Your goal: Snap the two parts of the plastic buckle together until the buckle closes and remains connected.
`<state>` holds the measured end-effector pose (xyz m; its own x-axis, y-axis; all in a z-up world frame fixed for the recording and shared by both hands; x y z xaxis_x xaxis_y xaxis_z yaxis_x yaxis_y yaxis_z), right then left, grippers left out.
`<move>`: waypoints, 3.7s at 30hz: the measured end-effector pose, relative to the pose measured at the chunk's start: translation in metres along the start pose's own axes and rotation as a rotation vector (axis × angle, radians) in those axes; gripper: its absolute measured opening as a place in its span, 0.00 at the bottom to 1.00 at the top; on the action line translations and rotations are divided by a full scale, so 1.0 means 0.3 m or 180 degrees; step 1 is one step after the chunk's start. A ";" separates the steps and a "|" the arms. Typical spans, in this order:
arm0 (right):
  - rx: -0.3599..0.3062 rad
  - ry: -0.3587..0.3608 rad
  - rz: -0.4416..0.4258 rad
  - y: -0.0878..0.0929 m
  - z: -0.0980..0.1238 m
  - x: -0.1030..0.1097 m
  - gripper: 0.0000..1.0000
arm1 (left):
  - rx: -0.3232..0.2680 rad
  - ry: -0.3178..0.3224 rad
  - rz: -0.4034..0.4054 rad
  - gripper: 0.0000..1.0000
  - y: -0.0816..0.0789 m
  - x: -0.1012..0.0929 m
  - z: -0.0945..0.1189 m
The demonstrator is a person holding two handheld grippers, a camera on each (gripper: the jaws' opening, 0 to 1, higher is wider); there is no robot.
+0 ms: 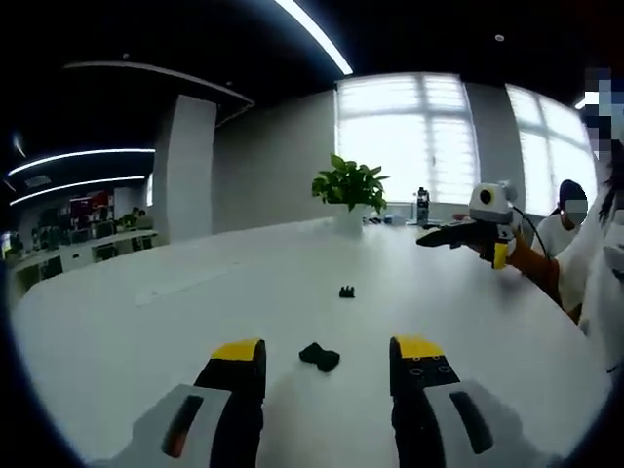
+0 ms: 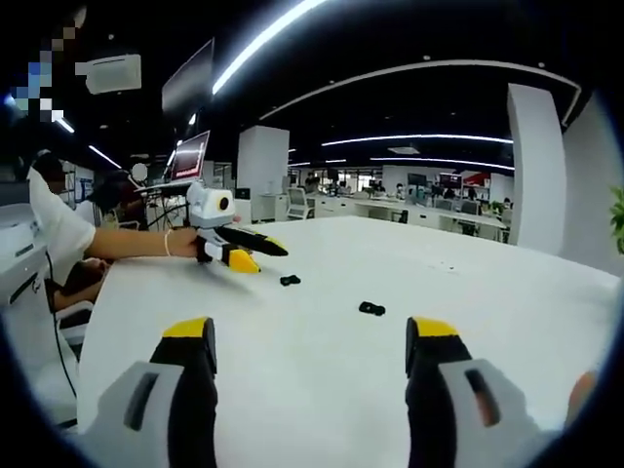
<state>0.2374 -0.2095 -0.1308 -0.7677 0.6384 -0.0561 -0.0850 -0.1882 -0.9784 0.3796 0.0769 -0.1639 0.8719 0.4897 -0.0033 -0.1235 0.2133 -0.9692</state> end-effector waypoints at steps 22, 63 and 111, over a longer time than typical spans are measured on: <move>0.0047 -0.0313 -0.0211 0.006 -0.011 0.062 0.99 | 0.0358 0.0258 -0.0139 0.48 0.005 0.056 -0.065; -0.0011 -0.0288 -0.0293 0.002 -0.010 0.076 0.94 | 0.0506 0.0620 -0.0426 0.26 0.012 0.082 -0.077; -0.0012 -0.0317 -0.0465 0.057 -0.014 0.107 0.90 | 0.0632 0.0006 -0.0126 0.17 0.009 -0.021 -0.062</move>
<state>0.2140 -0.1892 -0.1503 -0.8065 0.5816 0.1064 -0.1980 -0.0961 -0.9755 0.3826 0.0586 -0.1711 0.8788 0.4761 0.0332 -0.1799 0.3950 -0.9009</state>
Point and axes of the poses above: the point that each gripper's makers call its tool centre point, and the gripper's own axes: z roughly backward along the fingers, x roughly to its left, y roughly out of its underside, the point moved 8 cm from there along z, roughly backward along the fingers, and after that the axes turned 8 degrees about -y, right-handed, at the moved point
